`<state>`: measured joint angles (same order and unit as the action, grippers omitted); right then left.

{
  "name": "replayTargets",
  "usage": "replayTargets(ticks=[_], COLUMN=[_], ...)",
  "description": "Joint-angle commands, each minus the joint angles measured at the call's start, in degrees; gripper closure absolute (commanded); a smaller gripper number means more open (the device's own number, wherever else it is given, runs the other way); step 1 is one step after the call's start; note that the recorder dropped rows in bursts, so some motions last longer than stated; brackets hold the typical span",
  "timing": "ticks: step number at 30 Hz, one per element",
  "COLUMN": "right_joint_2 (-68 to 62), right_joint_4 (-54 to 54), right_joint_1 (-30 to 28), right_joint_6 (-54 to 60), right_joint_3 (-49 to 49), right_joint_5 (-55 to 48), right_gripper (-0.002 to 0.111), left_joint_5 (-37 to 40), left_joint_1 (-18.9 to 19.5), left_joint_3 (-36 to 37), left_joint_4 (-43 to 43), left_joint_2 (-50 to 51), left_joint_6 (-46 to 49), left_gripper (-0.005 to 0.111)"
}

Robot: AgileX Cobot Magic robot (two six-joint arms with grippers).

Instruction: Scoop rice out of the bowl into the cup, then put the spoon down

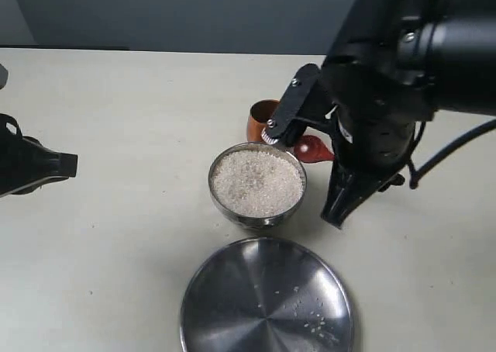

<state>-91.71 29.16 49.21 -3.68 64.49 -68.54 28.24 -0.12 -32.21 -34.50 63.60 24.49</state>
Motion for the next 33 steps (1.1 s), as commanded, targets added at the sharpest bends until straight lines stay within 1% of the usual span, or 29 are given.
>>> replayTargets(ticks=[1, 6, 10, 25, 33], right_joint_2=[-3.0, -7.6, -8.7, -12.0, -11.9], right_joint_4=[5.6, 8.1, 10.2, 10.3, 8.1], right_joint_1=[3.5, 4.5, 5.4, 9.5, 10.1], right_joint_6=[-1.3, -3.1, -4.0, -4.2, -7.8], right_joint_3=[3.1, 3.4, 3.4, 3.4, 3.4], right_joint_5=[-1.4, -1.4, -1.4, -1.4, 0.4], right_gripper=[0.109, 0.109, 0.109, 0.109, 0.109], left_joint_5=[-0.2, 0.6, 0.5, 0.7, 0.8], left_joint_1=[-0.1, -0.1, -0.1, -0.1, -0.1], left_joint_3=[0.2, 0.2, 0.2, 0.2, 0.2], left_joint_4=[-0.5, -0.8, -0.9, -1.7, -1.6], left_joint_2=[0.2, 0.2, 0.2, 0.2, 0.2], left_joint_6=[0.0, 0.0, 0.0, 0.0, 0.0], left_gripper=[0.106, 0.106, 0.106, 0.106, 0.106])
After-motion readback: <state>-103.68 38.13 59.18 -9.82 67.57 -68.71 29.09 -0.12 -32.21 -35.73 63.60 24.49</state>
